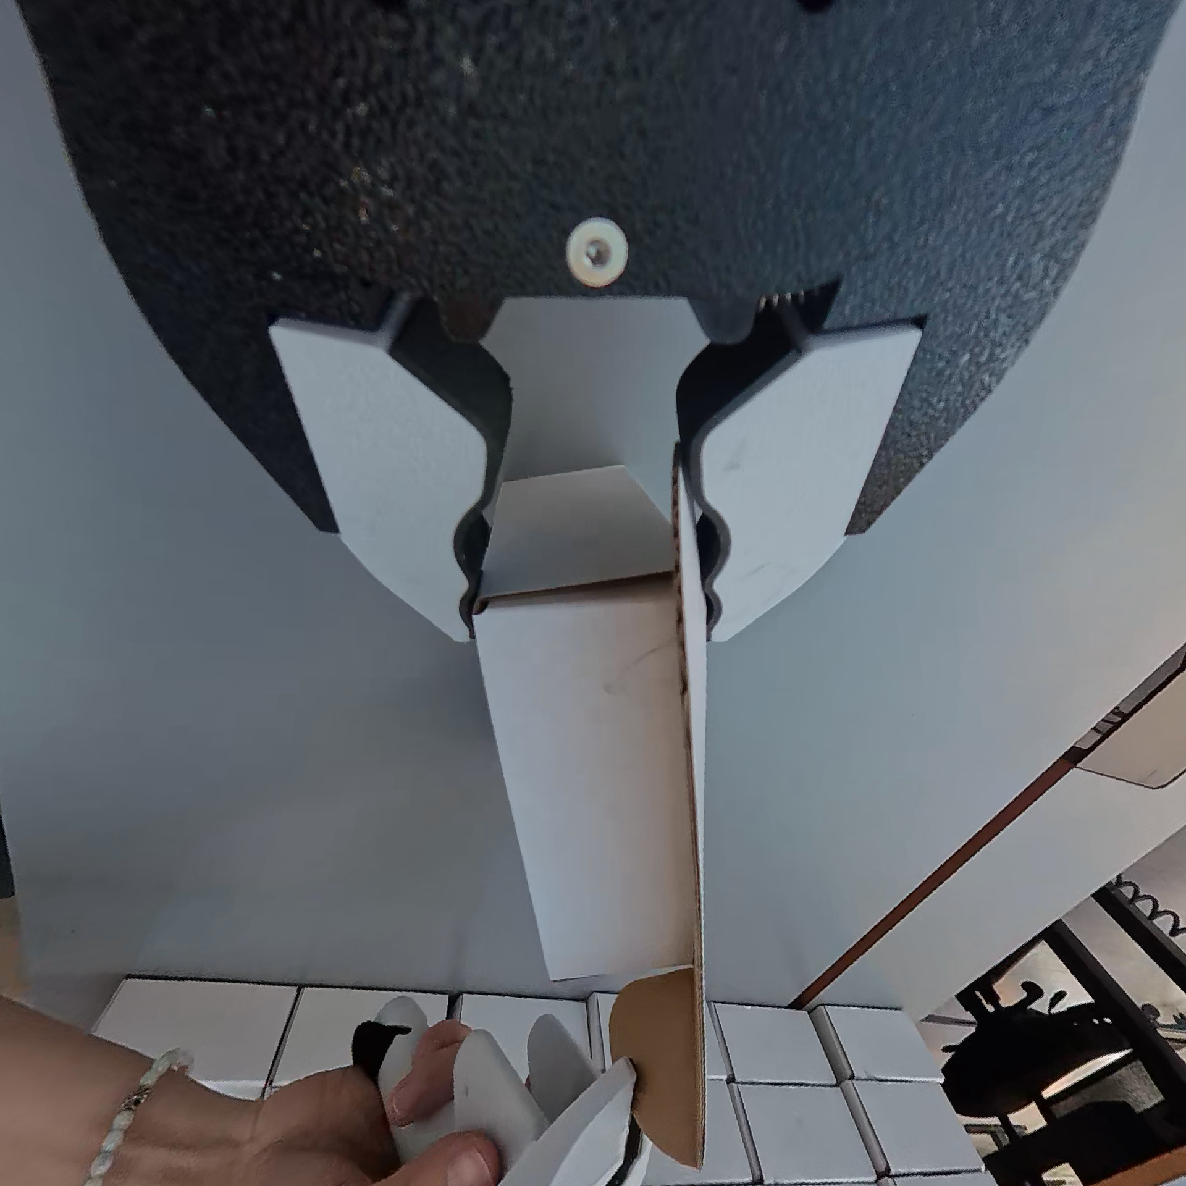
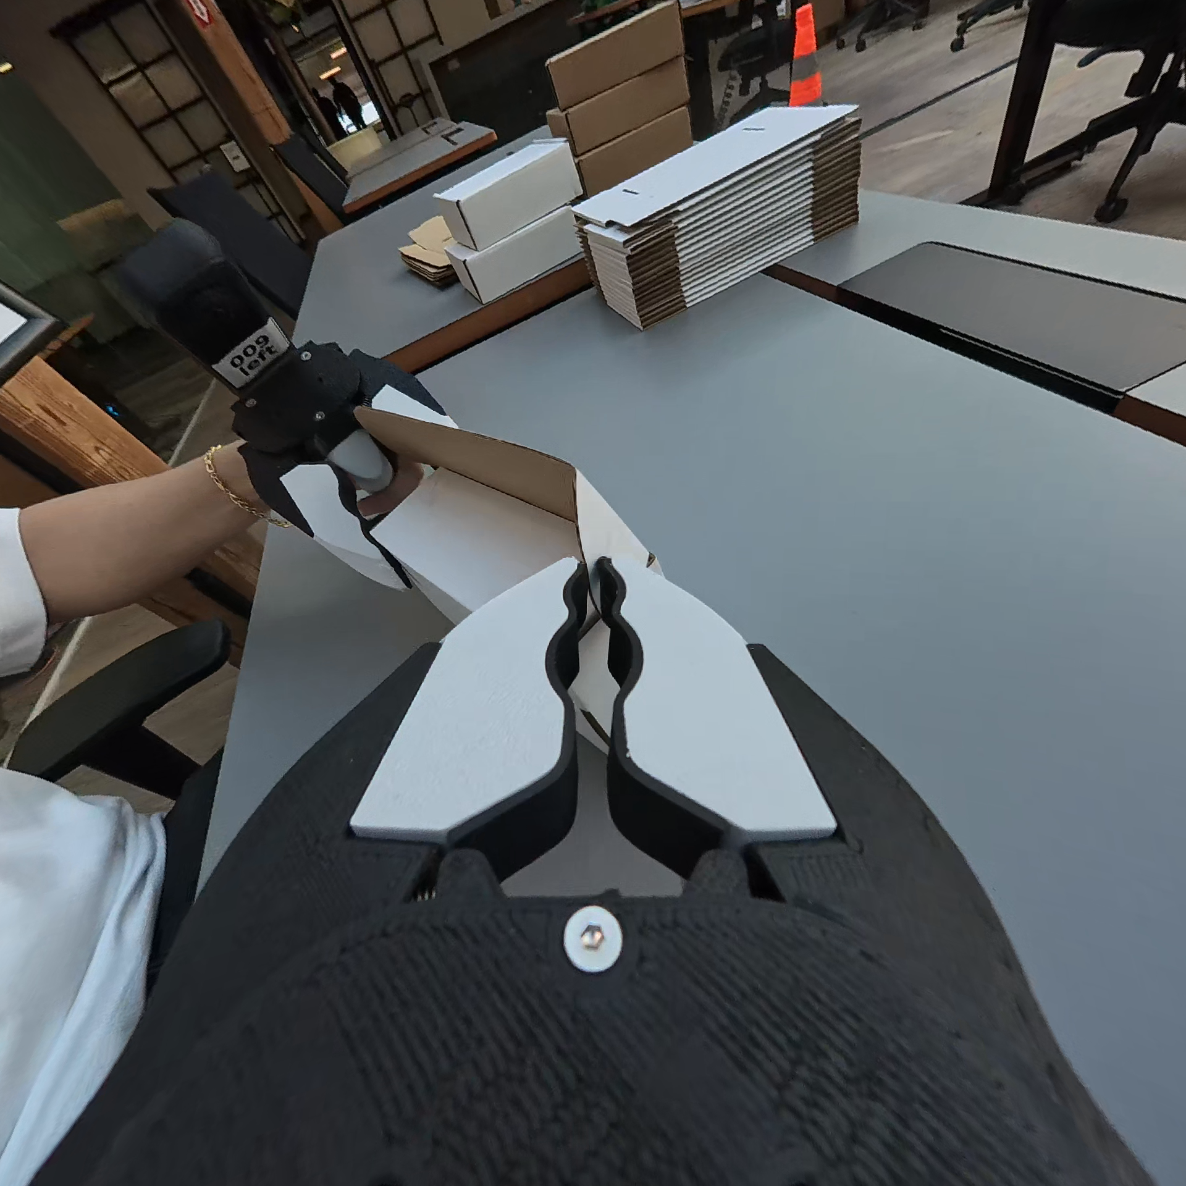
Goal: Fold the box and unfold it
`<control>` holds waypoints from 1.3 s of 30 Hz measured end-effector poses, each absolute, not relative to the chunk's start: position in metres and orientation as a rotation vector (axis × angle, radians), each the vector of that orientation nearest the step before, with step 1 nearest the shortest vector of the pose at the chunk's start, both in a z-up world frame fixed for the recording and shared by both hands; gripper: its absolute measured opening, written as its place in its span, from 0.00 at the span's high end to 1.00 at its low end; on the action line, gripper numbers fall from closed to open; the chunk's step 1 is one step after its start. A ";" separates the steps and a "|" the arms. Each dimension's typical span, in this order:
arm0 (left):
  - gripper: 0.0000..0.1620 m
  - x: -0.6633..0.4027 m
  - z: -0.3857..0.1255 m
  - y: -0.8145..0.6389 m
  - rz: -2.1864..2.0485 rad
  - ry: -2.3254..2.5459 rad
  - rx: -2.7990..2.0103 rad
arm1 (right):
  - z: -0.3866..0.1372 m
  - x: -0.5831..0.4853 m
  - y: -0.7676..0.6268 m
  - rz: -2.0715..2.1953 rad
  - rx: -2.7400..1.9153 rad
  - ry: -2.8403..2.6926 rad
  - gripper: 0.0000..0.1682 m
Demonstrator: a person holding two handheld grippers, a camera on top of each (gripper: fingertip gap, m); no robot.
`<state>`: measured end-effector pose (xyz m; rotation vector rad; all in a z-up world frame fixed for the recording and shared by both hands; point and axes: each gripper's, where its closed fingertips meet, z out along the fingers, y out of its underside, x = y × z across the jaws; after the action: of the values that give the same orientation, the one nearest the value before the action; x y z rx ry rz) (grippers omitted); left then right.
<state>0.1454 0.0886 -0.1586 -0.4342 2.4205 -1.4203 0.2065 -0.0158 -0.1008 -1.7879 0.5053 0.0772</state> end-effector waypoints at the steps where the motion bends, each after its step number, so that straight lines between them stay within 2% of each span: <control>1: 0.61 0.146 -0.159 0.088 -1.408 2.426 -0.445 | -0.103 0.206 -0.015 0.064 -1.809 0.512 0.98; 13: 0.61 0.150 -0.161 0.086 -1.330 2.472 -0.504 | -0.105 0.213 -0.011 0.078 -1.747 0.627 0.97; 24: 0.60 0.154 -0.160 0.083 -1.331 2.439 -0.514 | -0.118 0.216 -0.017 -0.109 -1.817 0.610 0.98; 30: 0.57 0.143 -0.132 0.095 -1.484 2.202 -0.516 | -0.118 0.221 -0.014 -0.229 -1.869 0.657 0.99; 32: 0.61 0.139 -0.116 0.106 -1.517 2.102 -0.528 | -0.119 0.222 -0.014 -0.247 -1.879 0.666 0.99; 35: 0.73 0.124 -0.097 0.112 -1.570 2.003 -0.496 | -0.119 0.223 -0.013 -0.270 -1.886 0.675 0.99; 39: 0.81 0.110 -0.104 0.107 -1.503 2.047 -0.453 | -0.118 0.224 -0.011 -0.285 -1.879 0.690 0.99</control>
<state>0.1102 0.1071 -0.1044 -0.4526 2.0472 -1.5027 0.2235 -0.0114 -0.1184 -1.8794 0.6899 -0.2845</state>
